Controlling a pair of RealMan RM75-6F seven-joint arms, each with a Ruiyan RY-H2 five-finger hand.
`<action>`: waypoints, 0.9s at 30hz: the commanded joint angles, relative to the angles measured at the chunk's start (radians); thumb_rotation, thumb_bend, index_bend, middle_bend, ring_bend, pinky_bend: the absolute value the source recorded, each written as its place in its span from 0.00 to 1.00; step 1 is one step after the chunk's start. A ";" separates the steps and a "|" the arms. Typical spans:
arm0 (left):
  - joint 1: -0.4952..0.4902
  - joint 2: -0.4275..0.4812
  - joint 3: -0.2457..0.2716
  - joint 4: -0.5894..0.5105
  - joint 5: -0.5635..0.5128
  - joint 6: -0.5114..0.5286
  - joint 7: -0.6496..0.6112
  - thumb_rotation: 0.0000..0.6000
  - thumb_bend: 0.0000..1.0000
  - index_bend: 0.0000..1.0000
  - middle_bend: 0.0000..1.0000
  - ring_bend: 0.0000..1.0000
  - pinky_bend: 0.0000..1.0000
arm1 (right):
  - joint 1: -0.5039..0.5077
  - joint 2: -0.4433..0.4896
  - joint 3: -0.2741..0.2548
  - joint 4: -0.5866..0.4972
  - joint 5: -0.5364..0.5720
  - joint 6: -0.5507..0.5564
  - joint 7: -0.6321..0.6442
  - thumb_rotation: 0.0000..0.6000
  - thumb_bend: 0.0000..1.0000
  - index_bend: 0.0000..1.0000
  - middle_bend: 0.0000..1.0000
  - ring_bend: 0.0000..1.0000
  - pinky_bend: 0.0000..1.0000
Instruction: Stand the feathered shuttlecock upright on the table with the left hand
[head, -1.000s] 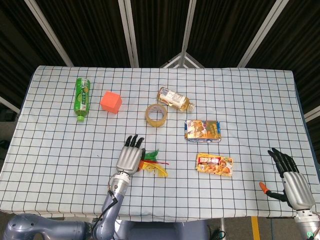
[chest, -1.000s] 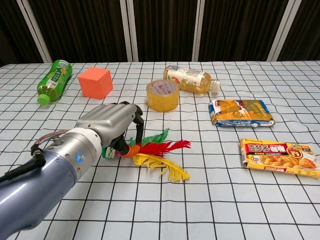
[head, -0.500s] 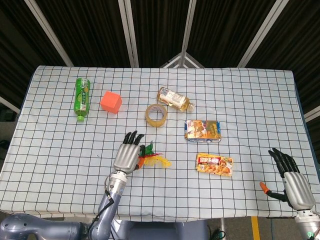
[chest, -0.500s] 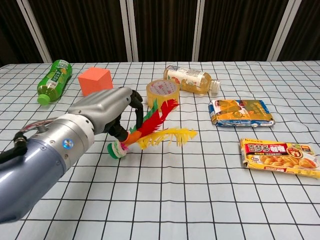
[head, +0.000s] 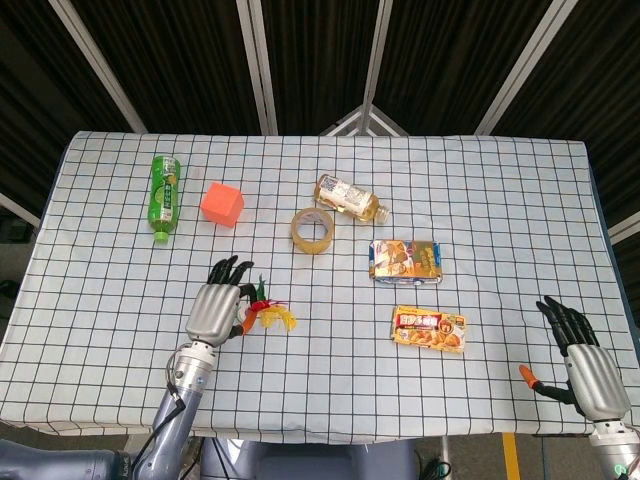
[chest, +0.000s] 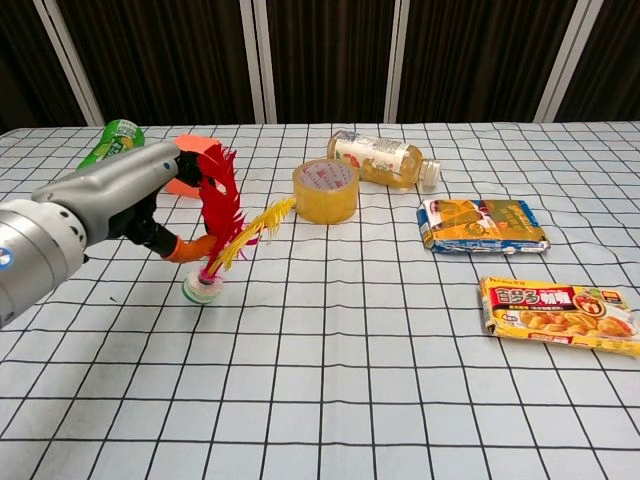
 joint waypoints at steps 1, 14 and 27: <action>0.010 0.020 0.009 0.002 0.007 -0.012 -0.028 1.00 0.66 0.60 0.13 0.00 0.00 | 0.000 0.000 0.000 0.000 0.001 -0.001 -0.002 1.00 0.34 0.00 0.00 0.00 0.00; 0.016 0.031 0.022 0.032 0.010 -0.023 -0.063 1.00 0.65 0.59 0.13 0.00 0.00 | 0.000 -0.001 0.001 0.000 0.002 -0.002 -0.004 1.00 0.34 0.00 0.00 0.00 0.00; 0.049 0.077 0.059 0.020 0.030 -0.015 -0.099 1.00 0.46 0.45 0.08 0.00 0.00 | 0.000 0.000 0.001 0.001 0.002 -0.002 -0.003 1.00 0.34 0.00 0.00 0.00 0.00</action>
